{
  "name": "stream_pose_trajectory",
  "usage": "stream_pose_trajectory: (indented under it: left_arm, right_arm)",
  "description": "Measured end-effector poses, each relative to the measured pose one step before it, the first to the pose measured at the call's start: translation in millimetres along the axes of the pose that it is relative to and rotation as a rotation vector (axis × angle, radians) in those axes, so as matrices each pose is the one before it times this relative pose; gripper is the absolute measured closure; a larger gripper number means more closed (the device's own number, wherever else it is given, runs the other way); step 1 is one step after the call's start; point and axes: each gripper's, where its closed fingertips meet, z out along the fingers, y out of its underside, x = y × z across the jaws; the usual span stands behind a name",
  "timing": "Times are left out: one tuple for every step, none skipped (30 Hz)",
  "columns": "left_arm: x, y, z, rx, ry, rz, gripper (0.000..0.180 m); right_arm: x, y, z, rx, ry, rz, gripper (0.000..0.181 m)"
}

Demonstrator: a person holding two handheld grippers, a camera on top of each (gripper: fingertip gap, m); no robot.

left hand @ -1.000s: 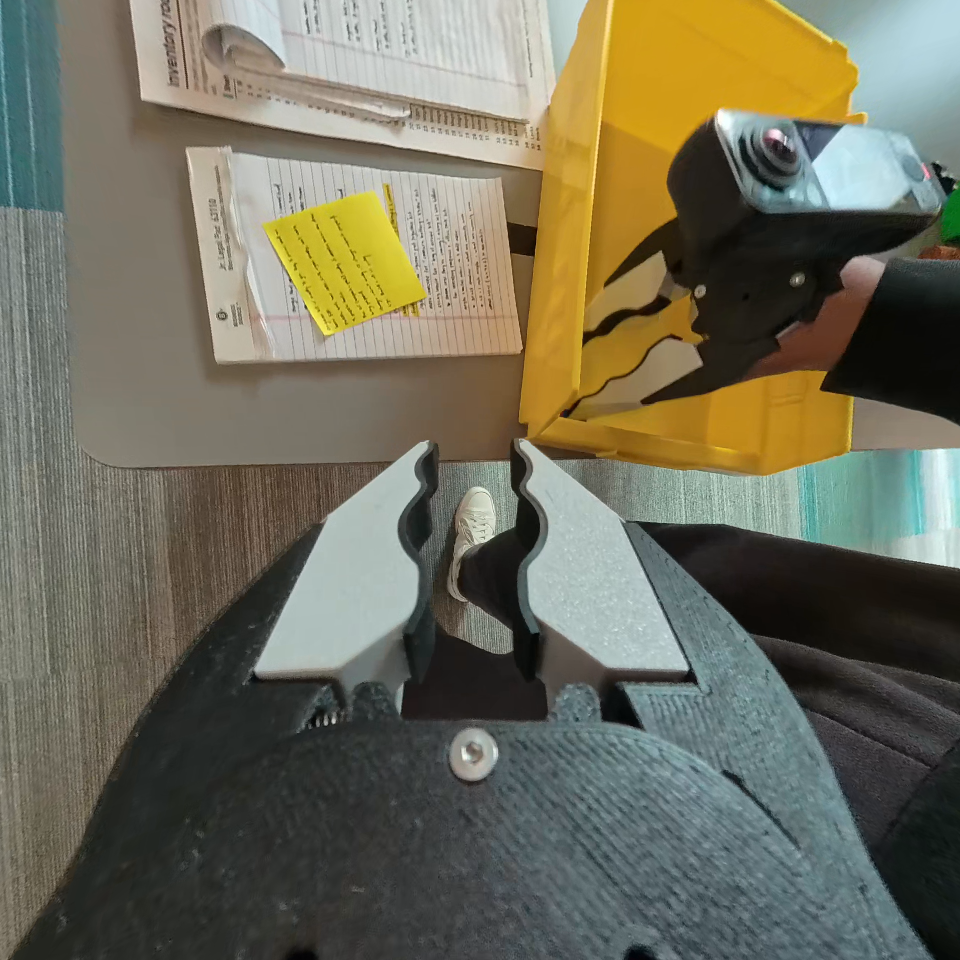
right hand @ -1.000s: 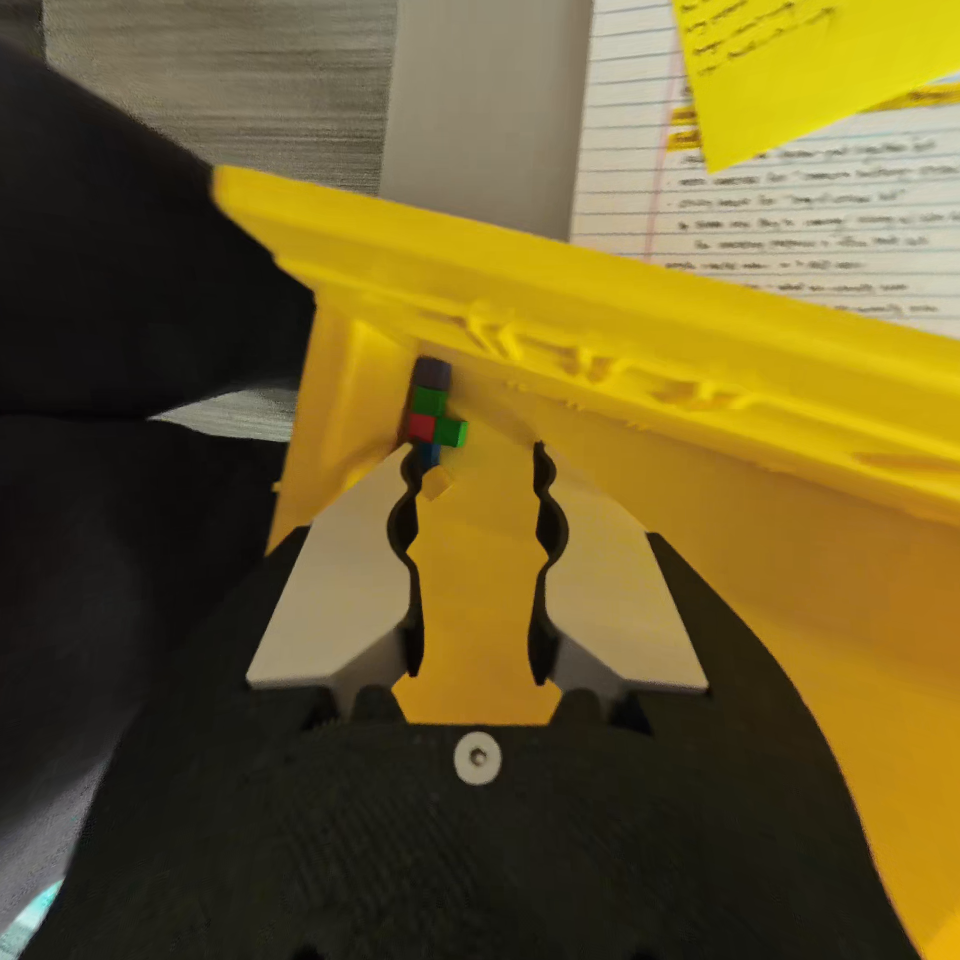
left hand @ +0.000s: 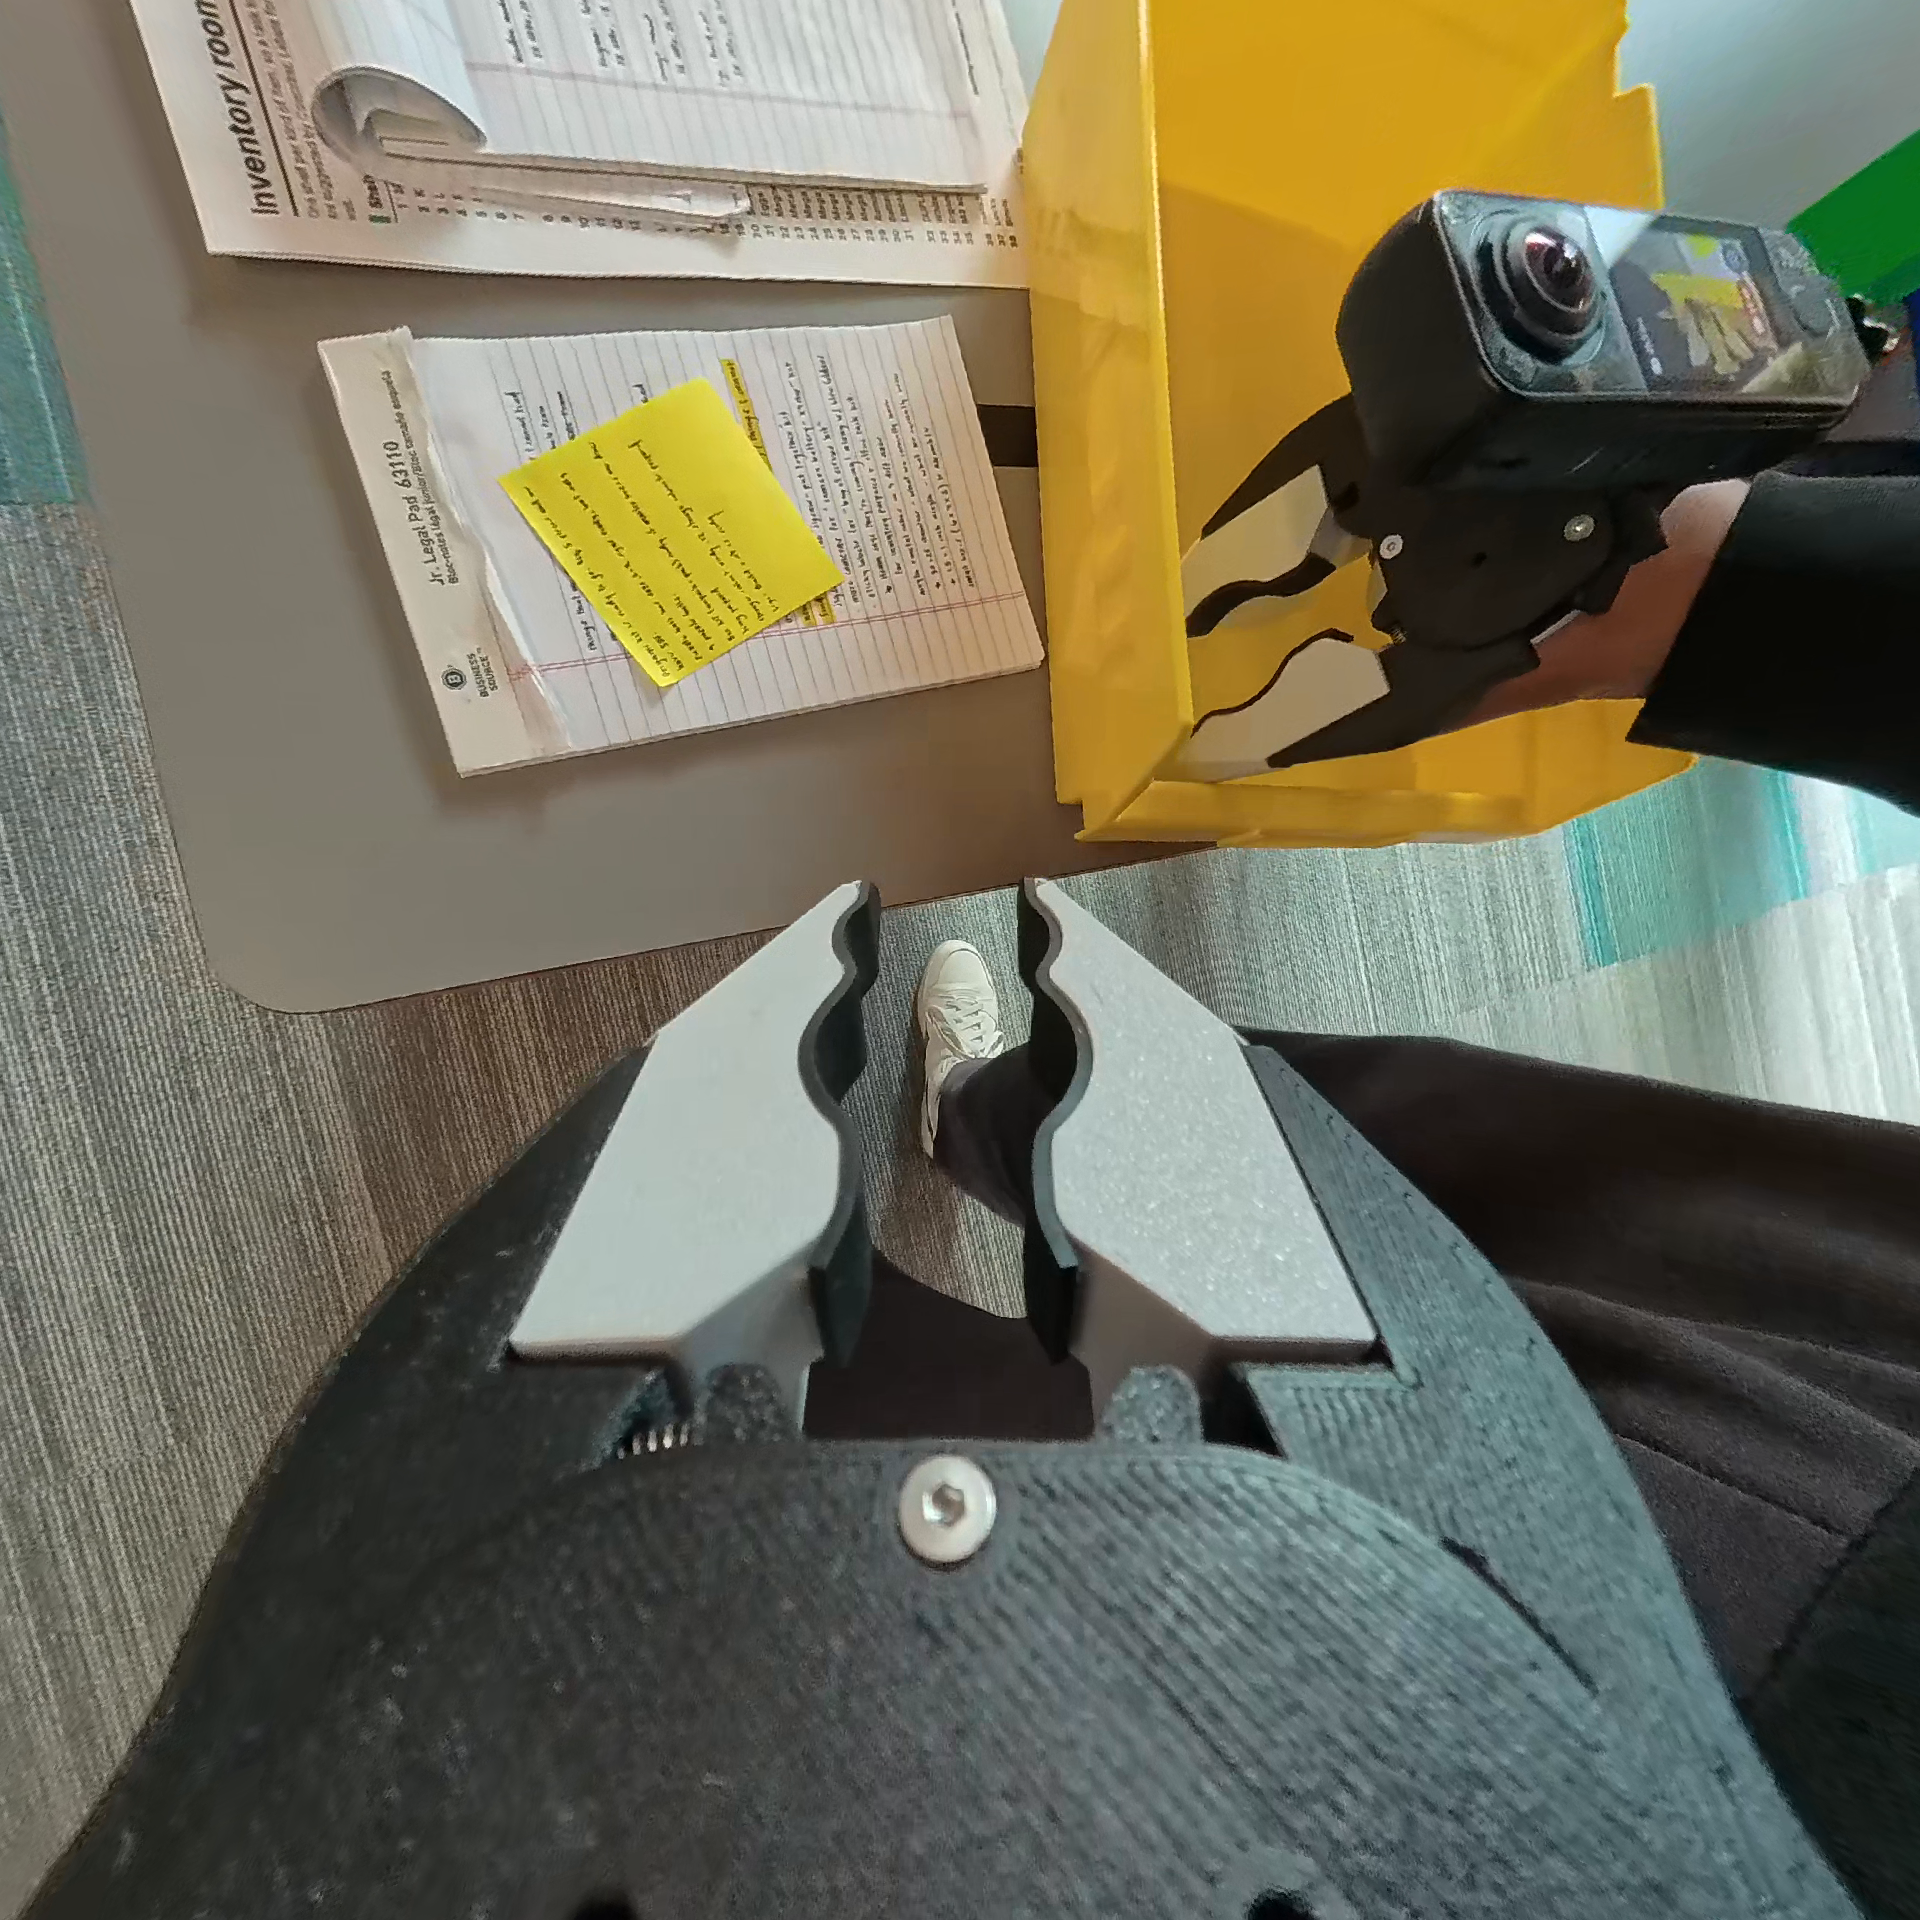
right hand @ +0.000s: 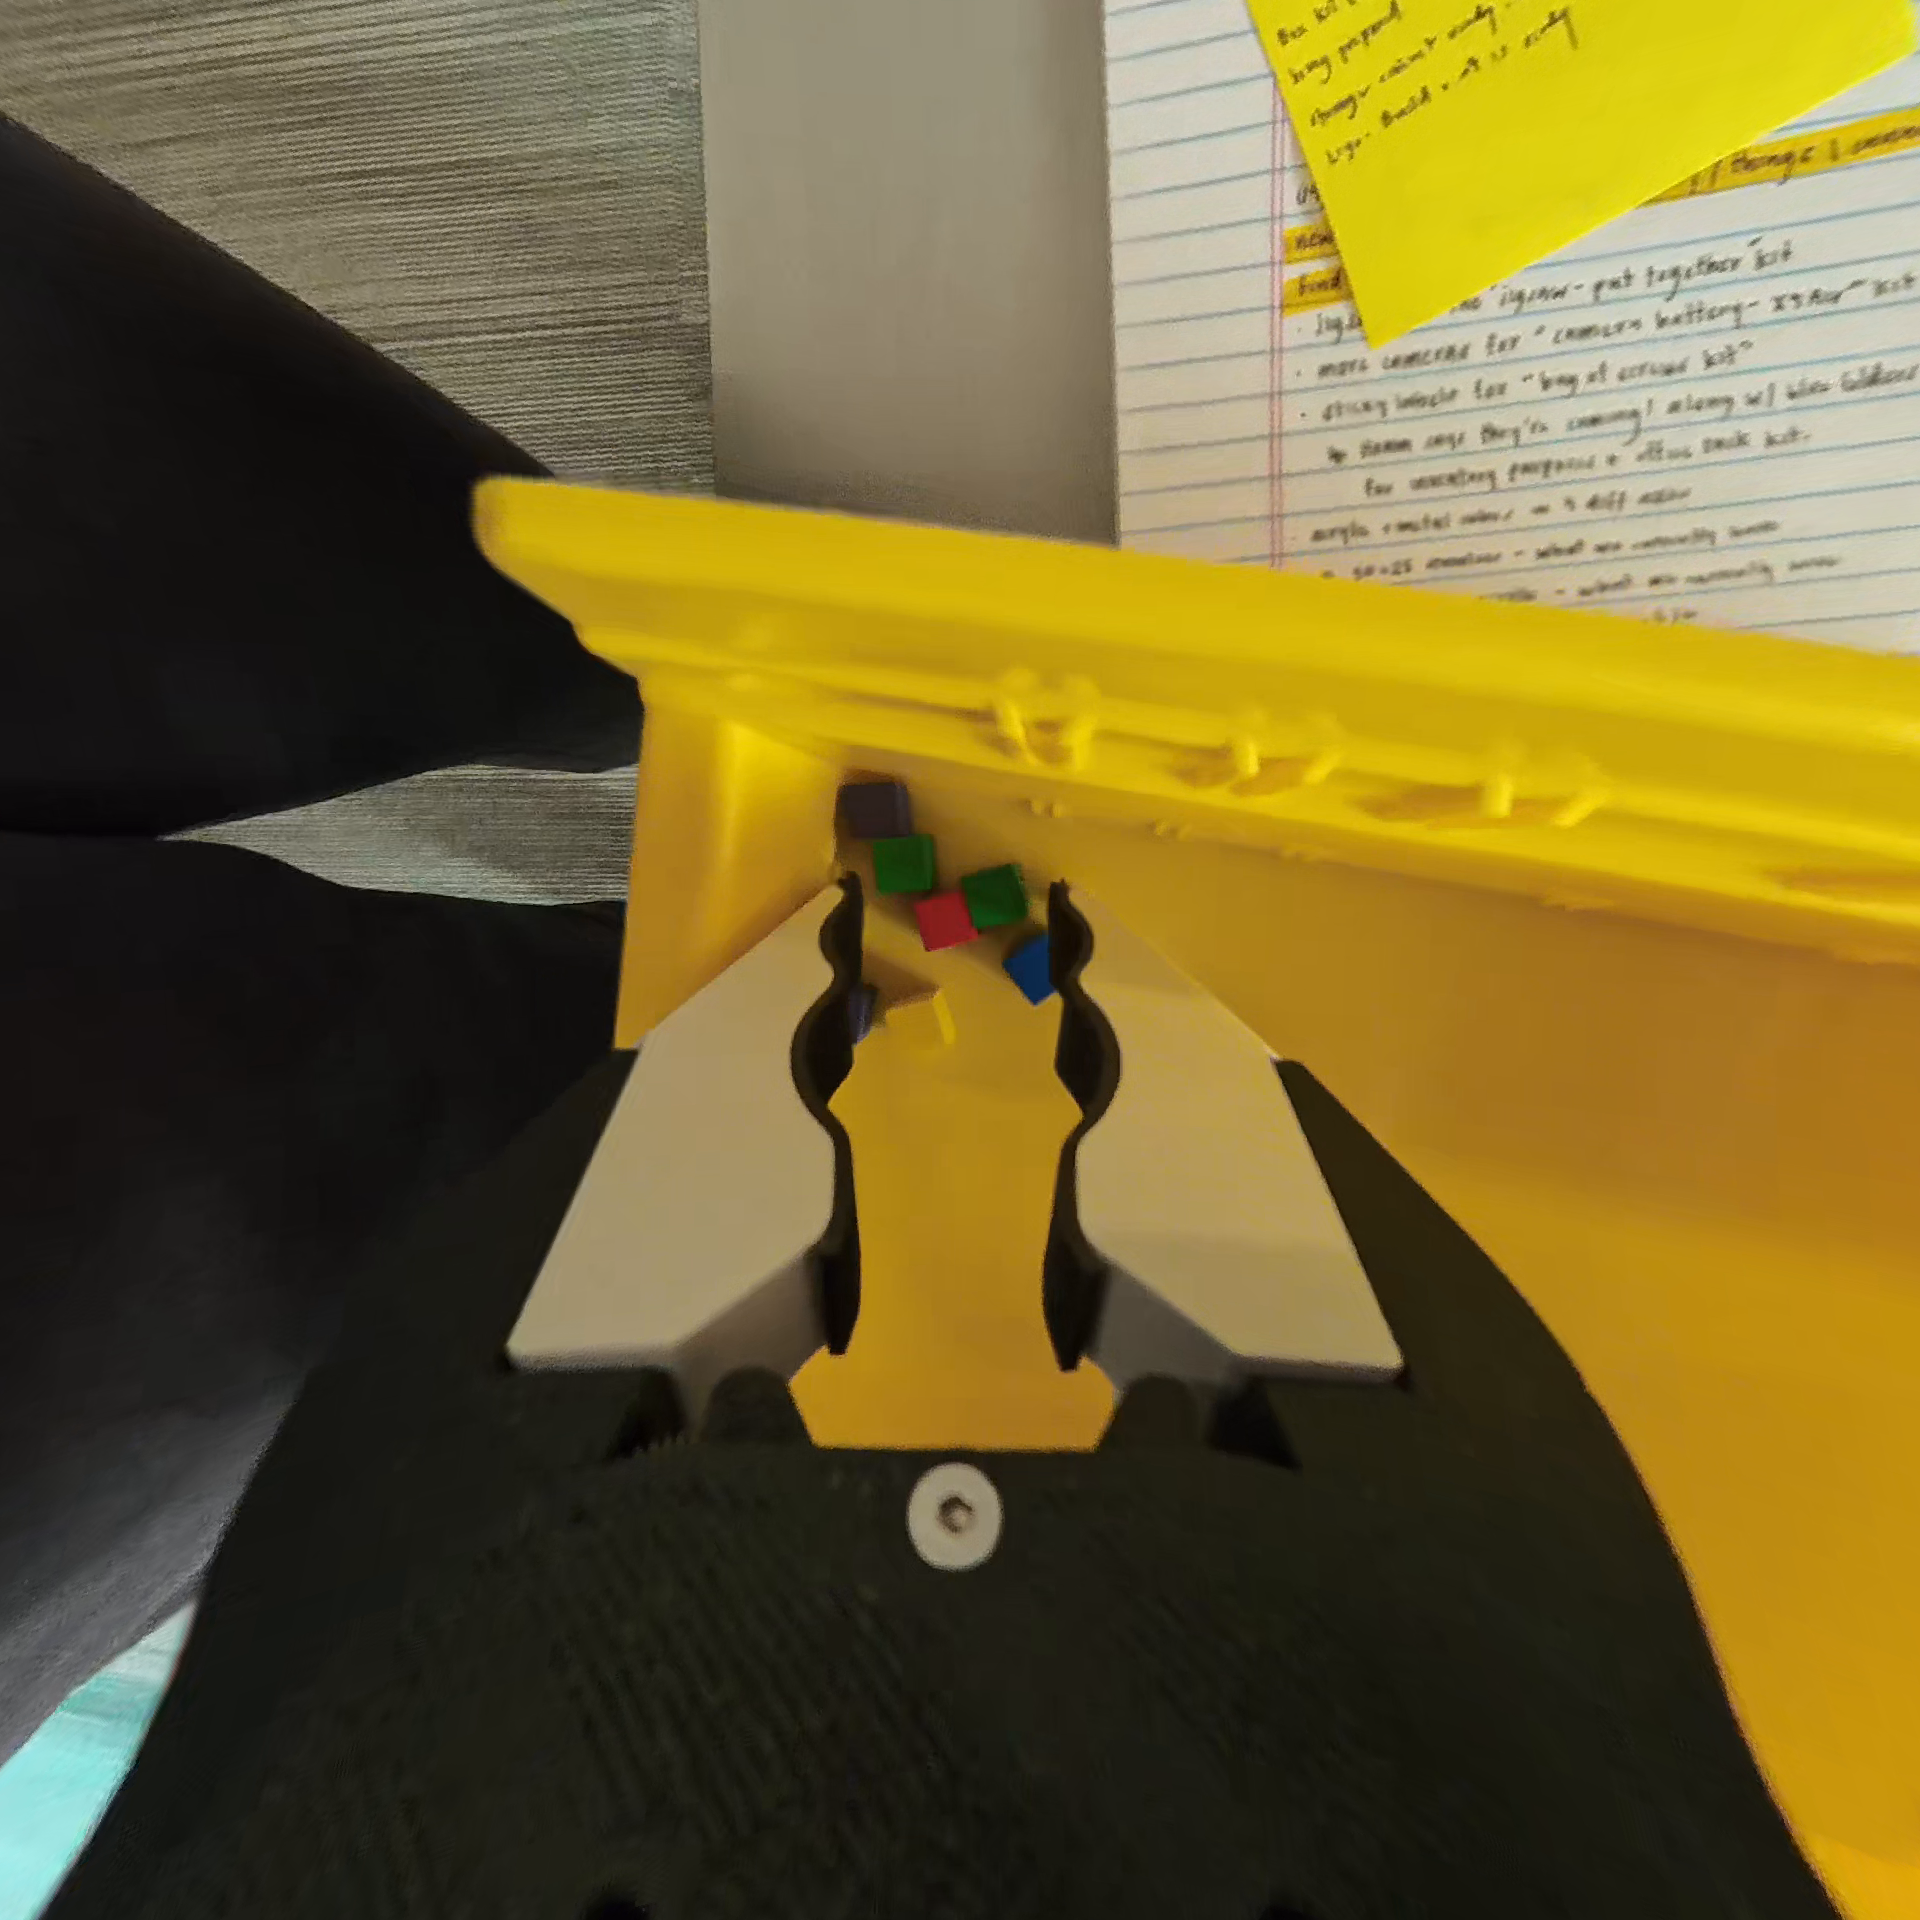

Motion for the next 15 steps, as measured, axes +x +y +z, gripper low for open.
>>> stream_pose_trajectory:
  left_arm:
    - [-0.57,-0.08,-0.49,-0.0022,0.0067,0.006,0.158]
    - [-0.42,-0.1,-0.59,-0.002,0.0064,0.0083,0.158]
    - [-0.21,-0.07,-0.71,-0.0022,0.0064,0.0104,0.158]
    - [-0.15,-0.04,-0.74,-0.0024,0.0056,0.0113,0.158]
    - [-0.26,0.03,-0.46,-0.0025,0.0054,0.0105,0.158]
    - [-0.04,0.16,-0.42,-0.003,0.0063,0.0086,0.158]
    - [0.07,0.08,-0.27,-0.0029,0.0069,0.0072,0.158]
    - [0.14,0.03,-0.33,-0.0025,0.0065,0.0071,0.158]
    - [0.06,-0.07,-0.59,-0.0021,0.0054,0.0081,0.158]
    - [0.0,-0.62,-0.98,0.0007,0.004,0.0091,0.159]
    - [-0.5,-0.8,-1.08,0.0039,0.0022,0.0088,0.159]
    - [-1.07,-0.52,-0.8,0.0035,0.0017,0.0059,0.16]
    - [-1.12,0.09,-0.19,0.0015,0.0045,0.0011,0.16]
    - [-0.93,0.17,0.32,-0.0002,0.0083,-0.0027,0.16]
    - [-0.65,0.03,0.92,-0.0003,0.0105,-0.0029,0.159]
  right_arm:
    - [-0.51,-1.15,0.98,-0.0019,0.0118,-0.0002,0.15]
    - [0.18,-0.42,0.7,-0.005,0.0145,-0.0046,0.152]
    - [0.4,0.04,0.39,-0.0081,0.012,-0.0078,0.153]
    - [0.36,0.27,0.21,-0.0087,0.0082,-0.0078,0.154]
    - [0.2,0.31,0.13,-0.0088,0.0042,-0.0064,0.154]
    - [0.31,0.33,-0.03,-0.0089,0.0026,-0.0062,0.154]
    - [0.7,0.52,-0.03,-0.0087,0.0046,-0.0026,0.155]
    - [1.24,0.68,-0.18,-0.0096,0.0058,0.0051,0.156]
    - [1.36,0.89,-0.4,-0.0087,0.0054,0.0143,0.157]
    - [1.11,-0.18,-1.0,0.0005,0.0046,0.0209,0.156]
    - [1.24,-1.4,-1.9,0.0119,0.0089,0.0222,0.152]
    - [1.68,-2.16,-3.13,0.0164,0.0153,0.0223,0.149]
    - [1.45,-2.38,-4.1,0.0178,0.0165,0.0267,0.146]
    - [1.09,-2.7,-5.16,0.0201,0.016,0.0328,0.143]
    - [0.9,-2.85,-6.08,0.0226,0.0177,0.0357,0.141]
